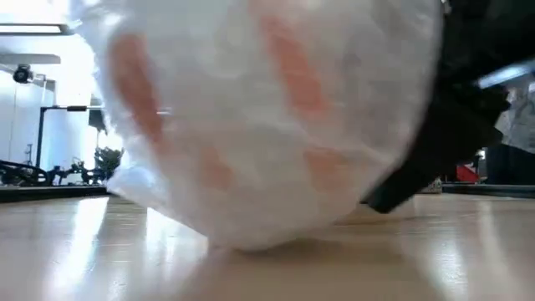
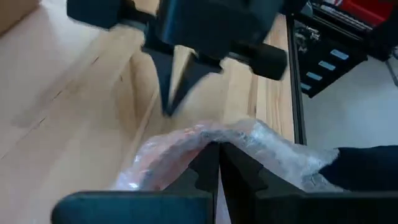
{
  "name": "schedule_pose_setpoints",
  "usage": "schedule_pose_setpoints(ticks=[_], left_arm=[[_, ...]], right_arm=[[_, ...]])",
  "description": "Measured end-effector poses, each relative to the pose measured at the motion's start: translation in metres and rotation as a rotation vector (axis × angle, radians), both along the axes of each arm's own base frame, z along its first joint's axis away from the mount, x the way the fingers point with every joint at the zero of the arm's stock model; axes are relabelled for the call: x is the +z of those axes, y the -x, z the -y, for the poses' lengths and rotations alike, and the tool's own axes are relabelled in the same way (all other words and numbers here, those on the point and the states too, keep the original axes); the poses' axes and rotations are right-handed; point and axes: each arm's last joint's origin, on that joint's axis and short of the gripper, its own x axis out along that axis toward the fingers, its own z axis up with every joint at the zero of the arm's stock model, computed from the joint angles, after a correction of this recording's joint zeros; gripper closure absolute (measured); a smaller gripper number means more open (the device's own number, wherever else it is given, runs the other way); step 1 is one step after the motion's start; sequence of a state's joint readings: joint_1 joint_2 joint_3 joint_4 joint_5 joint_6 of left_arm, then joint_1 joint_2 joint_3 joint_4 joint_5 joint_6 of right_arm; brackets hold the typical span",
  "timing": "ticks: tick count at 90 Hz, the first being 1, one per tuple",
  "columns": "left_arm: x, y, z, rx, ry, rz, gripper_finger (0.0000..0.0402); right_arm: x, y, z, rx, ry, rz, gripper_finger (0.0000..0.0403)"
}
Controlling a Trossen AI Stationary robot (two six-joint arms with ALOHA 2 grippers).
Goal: Wrap mug
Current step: Wrap the orange mug with bubble wrap
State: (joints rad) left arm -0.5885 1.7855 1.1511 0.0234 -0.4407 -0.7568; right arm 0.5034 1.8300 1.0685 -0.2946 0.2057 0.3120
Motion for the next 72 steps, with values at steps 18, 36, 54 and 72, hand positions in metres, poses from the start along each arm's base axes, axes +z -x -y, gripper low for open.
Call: schedule_pose_setpoints(ticks=[18, 36, 54, 72], left_arm=[[0.005, -0.009, -0.009, -0.001, -0.017, 0.056, 0.0402], [0.009, -0.012, -0.014, 0.009, -0.021, 0.061, 0.0402], [0.040, -0.002, -0.005, -0.047, -0.013, 0.137, 0.0402], [0.009, -0.006, -0.006, -0.023, -0.024, 0.047, 0.0402]], right_arm=[[0.045, 0.017, 0.007, -0.009, 0.030, -0.003, 0.0401], [0.080, 0.032, -0.005, 0.050, -0.073, 0.098, 0.0401], [0.065, 0.034, -0.036, 0.133, -0.183, 0.112, 0.0401], [0.037, 0.015, -0.054, 0.196, -0.181, 0.183, 0.0401]])
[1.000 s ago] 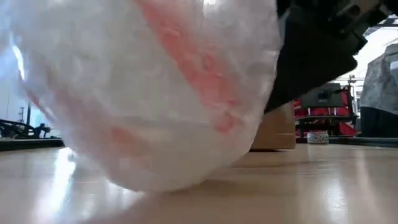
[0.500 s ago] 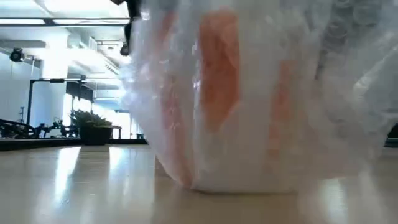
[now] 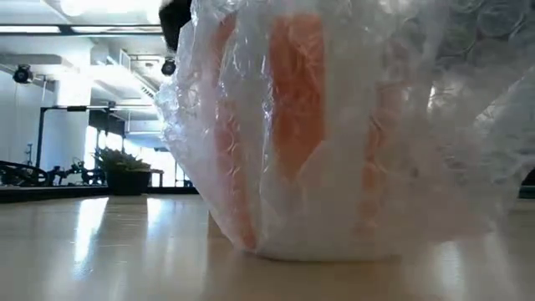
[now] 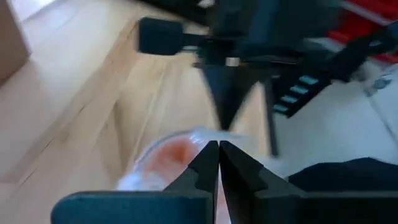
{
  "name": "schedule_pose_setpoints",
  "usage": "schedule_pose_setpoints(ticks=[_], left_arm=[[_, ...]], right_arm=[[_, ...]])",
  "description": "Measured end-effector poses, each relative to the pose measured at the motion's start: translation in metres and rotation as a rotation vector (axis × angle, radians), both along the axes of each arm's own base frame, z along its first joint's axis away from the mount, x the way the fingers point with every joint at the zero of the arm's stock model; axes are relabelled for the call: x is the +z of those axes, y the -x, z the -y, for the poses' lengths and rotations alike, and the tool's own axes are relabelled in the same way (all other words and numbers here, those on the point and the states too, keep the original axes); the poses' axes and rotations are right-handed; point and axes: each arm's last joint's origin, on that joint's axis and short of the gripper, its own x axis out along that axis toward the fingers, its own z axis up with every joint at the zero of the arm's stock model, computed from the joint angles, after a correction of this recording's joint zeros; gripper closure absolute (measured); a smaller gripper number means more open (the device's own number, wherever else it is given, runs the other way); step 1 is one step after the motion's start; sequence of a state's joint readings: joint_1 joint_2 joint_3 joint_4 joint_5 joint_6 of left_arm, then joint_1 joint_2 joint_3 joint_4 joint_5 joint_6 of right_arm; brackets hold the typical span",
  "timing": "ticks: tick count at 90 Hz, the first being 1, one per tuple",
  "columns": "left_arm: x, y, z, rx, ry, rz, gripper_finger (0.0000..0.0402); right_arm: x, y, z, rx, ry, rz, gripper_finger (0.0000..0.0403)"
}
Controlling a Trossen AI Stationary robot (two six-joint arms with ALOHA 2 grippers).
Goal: Wrap mug
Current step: Wrap the orange mug with bubble wrap
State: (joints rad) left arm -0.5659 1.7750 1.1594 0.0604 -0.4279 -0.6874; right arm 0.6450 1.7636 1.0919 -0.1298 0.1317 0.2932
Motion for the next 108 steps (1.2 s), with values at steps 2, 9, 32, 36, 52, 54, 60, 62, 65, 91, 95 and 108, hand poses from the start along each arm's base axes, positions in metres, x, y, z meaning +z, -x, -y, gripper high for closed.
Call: schedule_pose_setpoints(ticks=[2, 9, 32, 36, 52, 54, 60, 62, 65, 91, 95, 108], left_arm=[[-0.004, -0.001, 0.000, 0.005, 0.000, -0.010, 0.0402], [-0.019, -0.006, 0.000, 0.000, 0.011, -0.051, 0.0402], [-0.032, -0.017, 0.003, -0.016, 0.056, -0.052, 0.0401], [-0.033, -0.018, 0.003, -0.022, 0.054, -0.046, 0.0401], [-0.034, -0.018, 0.002, -0.028, 0.047, -0.048, 0.0402], [-0.035, -0.018, 0.002, -0.028, 0.046, -0.050, 0.0402], [-0.035, -0.018, 0.002, -0.028, 0.042, -0.055, 0.0402], [-0.035, -0.018, 0.002, -0.028, 0.042, -0.055, 0.0402], [-0.035, -0.018, 0.002, -0.029, 0.041, -0.054, 0.0402], [-0.036, -0.019, 0.001, -0.028, 0.040, -0.054, 0.0401], [-0.036, -0.019, 0.001, -0.028, 0.040, -0.054, 0.0402], [-0.028, -0.016, 0.000, -0.045, 0.030, -0.047, 0.0402]], right_arm=[[0.000, -0.003, -0.001, 0.002, 0.000, 0.007, 0.0401], [0.005, -0.009, -0.005, 0.026, 0.005, 0.035, 0.0401], [0.021, -0.025, -0.001, 0.032, 0.024, 0.106, 0.0401], [0.020, -0.027, 0.003, 0.015, 0.029, 0.104, 0.0401], [0.022, -0.033, 0.009, 0.005, 0.037, 0.119, 0.0401], [0.024, -0.034, 0.009, 0.008, 0.041, 0.123, 0.0401], [0.030, -0.038, 0.008, 0.010, 0.038, 0.146, 0.0401], [0.032, -0.039, 0.008, 0.011, 0.037, 0.155, 0.0401], [0.034, -0.040, 0.007, 0.012, 0.036, 0.164, 0.0401], [0.034, -0.045, 0.011, -0.002, 0.044, 0.131, 0.0401], [0.030, -0.049, 0.012, -0.011, 0.051, 0.119, 0.0401], [0.018, -0.057, 0.018, -0.027, 0.079, 0.059, 0.0401]])
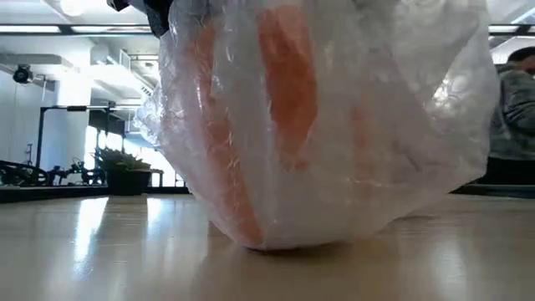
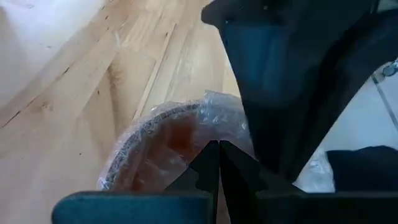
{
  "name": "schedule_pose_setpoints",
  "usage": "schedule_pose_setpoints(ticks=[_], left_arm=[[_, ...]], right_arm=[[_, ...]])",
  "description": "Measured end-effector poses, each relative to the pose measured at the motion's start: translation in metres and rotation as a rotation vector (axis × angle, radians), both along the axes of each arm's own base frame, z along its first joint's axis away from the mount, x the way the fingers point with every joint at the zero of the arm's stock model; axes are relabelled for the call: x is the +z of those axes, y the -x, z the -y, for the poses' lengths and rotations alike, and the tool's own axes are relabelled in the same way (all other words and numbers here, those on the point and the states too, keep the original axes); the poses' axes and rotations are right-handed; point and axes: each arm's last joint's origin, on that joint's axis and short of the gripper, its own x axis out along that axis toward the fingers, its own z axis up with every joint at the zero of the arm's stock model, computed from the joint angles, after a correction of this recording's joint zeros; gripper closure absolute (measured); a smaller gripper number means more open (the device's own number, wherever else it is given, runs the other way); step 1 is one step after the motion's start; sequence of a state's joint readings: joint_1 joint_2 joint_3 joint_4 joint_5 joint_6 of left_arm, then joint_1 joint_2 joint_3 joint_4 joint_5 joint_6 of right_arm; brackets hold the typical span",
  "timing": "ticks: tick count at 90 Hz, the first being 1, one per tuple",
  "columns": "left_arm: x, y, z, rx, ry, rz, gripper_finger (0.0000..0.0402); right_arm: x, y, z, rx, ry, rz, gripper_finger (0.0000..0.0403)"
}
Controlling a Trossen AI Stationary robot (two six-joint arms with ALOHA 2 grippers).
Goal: Wrap mug
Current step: Wrap the orange mug with bubble wrap
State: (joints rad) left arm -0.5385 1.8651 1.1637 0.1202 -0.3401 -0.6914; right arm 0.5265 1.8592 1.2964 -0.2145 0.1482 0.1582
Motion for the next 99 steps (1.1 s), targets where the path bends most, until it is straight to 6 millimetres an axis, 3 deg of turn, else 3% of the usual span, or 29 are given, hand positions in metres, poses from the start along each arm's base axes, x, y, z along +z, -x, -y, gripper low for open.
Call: schedule_pose_setpoints(ticks=[27, 42, 57, 74, 99], left_arm=[[0.056, 0.025, -0.002, -0.033, 0.048, 0.083, 0.0402], [0.052, 0.025, 0.002, -0.087, 0.118, 0.044, 0.0402], [0.034, 0.025, 0.006, -0.117, 0.153, -0.067, 0.0402], [0.032, 0.027, 0.005, -0.110, 0.155, -0.105, 0.0402], [0.016, 0.013, -0.015, -0.037, 0.137, -0.174, 0.0402]], right_arm=[[0.003, -0.001, 0.003, -0.017, 0.024, -0.035, 0.0401], [0.002, -0.004, 0.009, -0.033, 0.024, -0.039, 0.0401], [0.002, -0.005, 0.011, -0.039, 0.025, -0.038, 0.0401], [0.002, -0.005, 0.011, -0.041, 0.027, -0.038, 0.0401], [0.002, -0.005, 0.012, -0.043, 0.030, -0.039, 0.0401]])
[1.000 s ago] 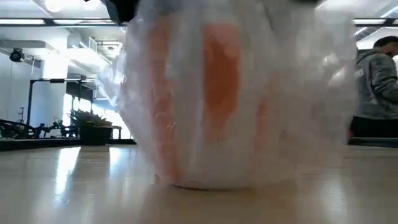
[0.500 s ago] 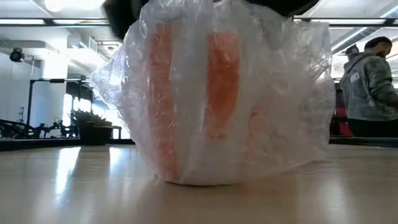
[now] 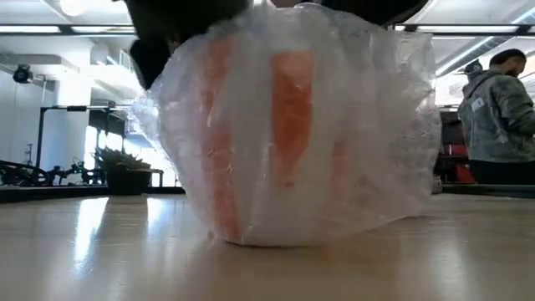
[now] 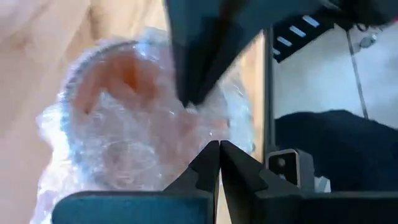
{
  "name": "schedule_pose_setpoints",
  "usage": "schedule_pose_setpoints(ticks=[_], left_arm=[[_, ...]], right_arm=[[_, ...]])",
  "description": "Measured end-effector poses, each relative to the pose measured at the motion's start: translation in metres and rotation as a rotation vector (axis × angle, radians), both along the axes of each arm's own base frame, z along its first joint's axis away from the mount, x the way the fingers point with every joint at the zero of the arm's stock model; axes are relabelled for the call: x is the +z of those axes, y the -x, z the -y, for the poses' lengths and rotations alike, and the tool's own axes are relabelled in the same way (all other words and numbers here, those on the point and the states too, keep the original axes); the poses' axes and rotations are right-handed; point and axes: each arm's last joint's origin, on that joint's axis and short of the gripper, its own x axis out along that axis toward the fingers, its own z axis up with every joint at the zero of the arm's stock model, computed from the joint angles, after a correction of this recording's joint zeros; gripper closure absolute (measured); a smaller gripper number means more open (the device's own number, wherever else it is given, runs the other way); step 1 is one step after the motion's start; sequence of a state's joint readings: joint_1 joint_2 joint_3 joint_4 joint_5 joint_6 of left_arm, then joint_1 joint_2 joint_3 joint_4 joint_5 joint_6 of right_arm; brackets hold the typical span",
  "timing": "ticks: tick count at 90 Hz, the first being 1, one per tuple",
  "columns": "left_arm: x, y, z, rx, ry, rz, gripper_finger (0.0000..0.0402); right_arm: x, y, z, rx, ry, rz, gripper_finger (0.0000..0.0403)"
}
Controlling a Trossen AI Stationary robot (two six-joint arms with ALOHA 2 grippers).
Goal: Wrap mug
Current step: Wrap the orange mug with bubble wrap
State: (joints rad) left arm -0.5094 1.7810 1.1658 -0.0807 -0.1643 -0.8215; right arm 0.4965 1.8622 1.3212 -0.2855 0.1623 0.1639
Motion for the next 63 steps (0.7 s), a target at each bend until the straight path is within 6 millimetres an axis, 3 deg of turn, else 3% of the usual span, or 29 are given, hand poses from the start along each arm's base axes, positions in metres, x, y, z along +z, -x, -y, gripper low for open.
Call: schedule_pose_setpoints(ticks=[30, 51, 63], left_arm=[[-0.034, -0.018, -0.011, 0.057, 0.019, -0.082, 0.0401], [-0.036, -0.022, -0.011, 0.067, 0.025, -0.044, 0.0401], [-0.034, -0.024, -0.011, 0.059, 0.027, -0.015, 0.0401]], right_arm=[[0.003, -0.001, 0.002, 0.016, 0.020, -0.017, 0.0401], [0.041, -0.003, 0.003, 0.035, 0.077, -0.086, 0.0401], [0.041, -0.003, 0.006, 0.023, 0.083, -0.109, 0.0401]])
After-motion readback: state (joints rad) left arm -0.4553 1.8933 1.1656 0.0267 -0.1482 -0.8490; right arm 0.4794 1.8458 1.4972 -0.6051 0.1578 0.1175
